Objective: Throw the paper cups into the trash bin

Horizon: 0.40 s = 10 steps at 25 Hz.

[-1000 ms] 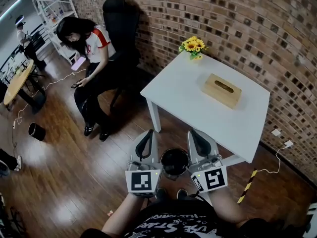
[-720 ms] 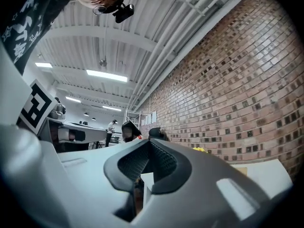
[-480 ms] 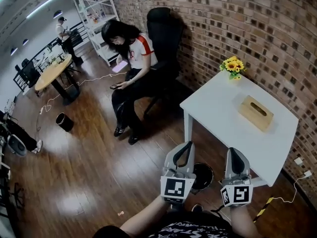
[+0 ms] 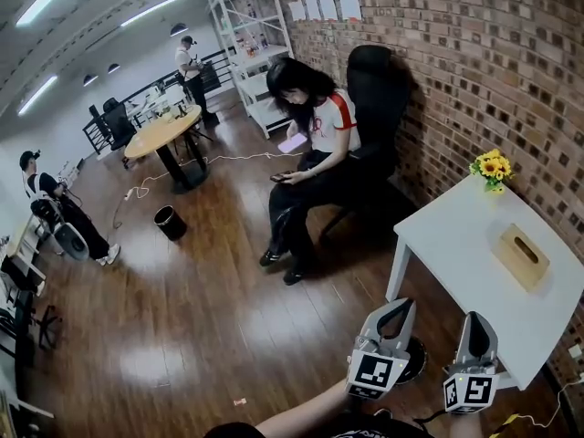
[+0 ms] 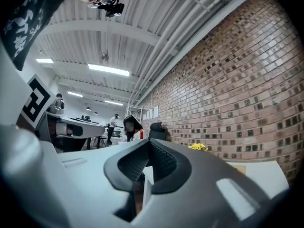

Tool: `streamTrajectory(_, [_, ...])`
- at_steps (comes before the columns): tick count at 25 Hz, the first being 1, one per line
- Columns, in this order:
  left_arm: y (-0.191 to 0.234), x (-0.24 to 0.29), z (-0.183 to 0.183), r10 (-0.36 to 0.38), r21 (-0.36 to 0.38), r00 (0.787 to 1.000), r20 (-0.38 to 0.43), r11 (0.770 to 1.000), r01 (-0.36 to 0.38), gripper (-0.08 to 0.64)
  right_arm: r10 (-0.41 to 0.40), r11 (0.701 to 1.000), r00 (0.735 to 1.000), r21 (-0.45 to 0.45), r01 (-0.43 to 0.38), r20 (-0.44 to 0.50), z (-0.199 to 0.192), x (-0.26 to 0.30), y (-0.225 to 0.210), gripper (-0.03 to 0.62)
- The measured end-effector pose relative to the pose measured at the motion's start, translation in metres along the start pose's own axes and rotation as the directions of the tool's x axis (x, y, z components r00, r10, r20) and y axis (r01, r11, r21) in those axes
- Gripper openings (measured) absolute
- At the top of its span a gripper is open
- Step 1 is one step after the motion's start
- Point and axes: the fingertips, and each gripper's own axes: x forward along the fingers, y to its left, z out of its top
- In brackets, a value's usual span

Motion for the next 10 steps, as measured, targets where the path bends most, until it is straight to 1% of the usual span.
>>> streamTrajectory(5, [0.012, -0.009, 0.002, 0.02, 0.006, 0.999, 0.032, 1.0, -0.02, 0.005, 0.024, 1.0, 1.0, -0.004, -0.024, 0.0, 0.002, 0.004, 0.018, 0.008])
streamTrajectory(10, [0.04, -0.007, 0.012, 0.074, 0.028, 0.996, 0.055, 0.997, -0.076, 0.005, 0.079, 0.997, 0.997, -0.012, -0.079, 0.025, 0.002, 0.034, 0.032, 0.008])
